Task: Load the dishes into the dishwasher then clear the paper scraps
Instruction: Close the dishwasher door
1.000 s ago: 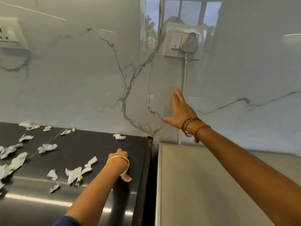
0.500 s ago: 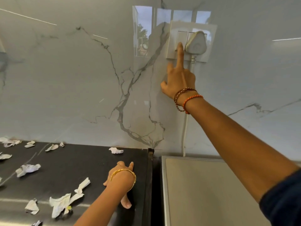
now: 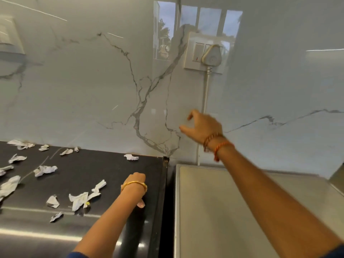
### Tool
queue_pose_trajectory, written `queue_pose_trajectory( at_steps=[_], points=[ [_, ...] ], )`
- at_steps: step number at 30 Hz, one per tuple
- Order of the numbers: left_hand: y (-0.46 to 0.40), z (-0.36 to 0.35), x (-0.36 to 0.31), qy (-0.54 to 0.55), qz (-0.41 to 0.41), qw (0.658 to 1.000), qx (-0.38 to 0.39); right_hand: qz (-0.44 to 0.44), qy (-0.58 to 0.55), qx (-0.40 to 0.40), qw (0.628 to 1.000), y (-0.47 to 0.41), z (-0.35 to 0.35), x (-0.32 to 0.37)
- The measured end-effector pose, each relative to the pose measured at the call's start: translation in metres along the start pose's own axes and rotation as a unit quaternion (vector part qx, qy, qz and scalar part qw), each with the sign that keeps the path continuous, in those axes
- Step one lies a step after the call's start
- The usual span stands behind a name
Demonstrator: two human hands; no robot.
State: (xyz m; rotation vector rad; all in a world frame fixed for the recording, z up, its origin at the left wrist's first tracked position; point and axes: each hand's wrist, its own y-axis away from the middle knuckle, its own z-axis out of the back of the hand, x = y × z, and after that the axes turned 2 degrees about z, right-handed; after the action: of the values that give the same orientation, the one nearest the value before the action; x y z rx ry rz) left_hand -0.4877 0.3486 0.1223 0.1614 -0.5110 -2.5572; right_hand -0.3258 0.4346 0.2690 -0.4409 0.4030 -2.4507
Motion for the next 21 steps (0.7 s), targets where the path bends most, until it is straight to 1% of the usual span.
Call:
queue_pose_trajectory(
  at_steps=[3, 5, 8, 10, 11, 12, 13, 14, 15, 18, 20, 21],
  points=[
    [0.028, -0.019, 0.019, 0.041, -0.007, 0.997, -0.058, -0.048, -0.083, 0.028, 0.995, 0.086, -0.028, -0.002],
    [0.046, -0.033, 0.025, 0.038, -0.010, 0.995, -0.089, -0.064, -0.114, 0.071, 0.989, 0.152, -0.047, -0.002],
    [0.072, -0.038, 0.020, 0.002, -0.011, 0.996, -0.088, -0.103, -0.124, 0.109, 0.981, 0.237, -0.066, -0.004],
    [0.094, -0.039, 0.009, 0.005, -0.051, 0.995, -0.089, -0.138, -0.145, 0.098, 0.975, 0.269, -0.067, -0.008],
    [0.106, -0.044, 0.004, 0.044, -0.095, 0.991, -0.085, -0.155, -0.154, 0.089, 0.972, 0.282, -0.065, -0.010],
    [0.119, -0.052, 0.000, 0.129, -0.141, 0.979, -0.066, -0.163, -0.162, 0.080, 0.970, 0.292, -0.062, -0.012],
    [0.134, -0.067, -0.004, 0.228, -0.181, 0.956, -0.035, -0.166, -0.161, 0.076, 0.970, 0.304, -0.057, -0.013],
    [0.150, -0.082, -0.008, 0.293, -0.218, 0.931, -0.027, -0.166, -0.152, 0.076, 0.971, 0.314, -0.053, -0.014],
    [0.165, -0.096, -0.013, 0.322, -0.249, 0.913, -0.041, -0.169, -0.141, 0.079, 0.972, 0.323, -0.048, -0.015],
    [0.215, -0.132, -0.027, 0.339, -0.334, 0.873, -0.108, -0.193, -0.131, 0.083, 0.969, 0.350, -0.034, -0.021],
    [0.245, -0.142, -0.030, 0.306, -0.393, 0.856, -0.137, -0.213, -0.147, 0.111, 0.959, 0.367, -0.028, -0.028],
    [0.261, -0.146, -0.030, 0.274, -0.424, 0.853, -0.130, -0.221, -0.155, 0.127, 0.954, 0.378, -0.026, -0.032]
  ],
)
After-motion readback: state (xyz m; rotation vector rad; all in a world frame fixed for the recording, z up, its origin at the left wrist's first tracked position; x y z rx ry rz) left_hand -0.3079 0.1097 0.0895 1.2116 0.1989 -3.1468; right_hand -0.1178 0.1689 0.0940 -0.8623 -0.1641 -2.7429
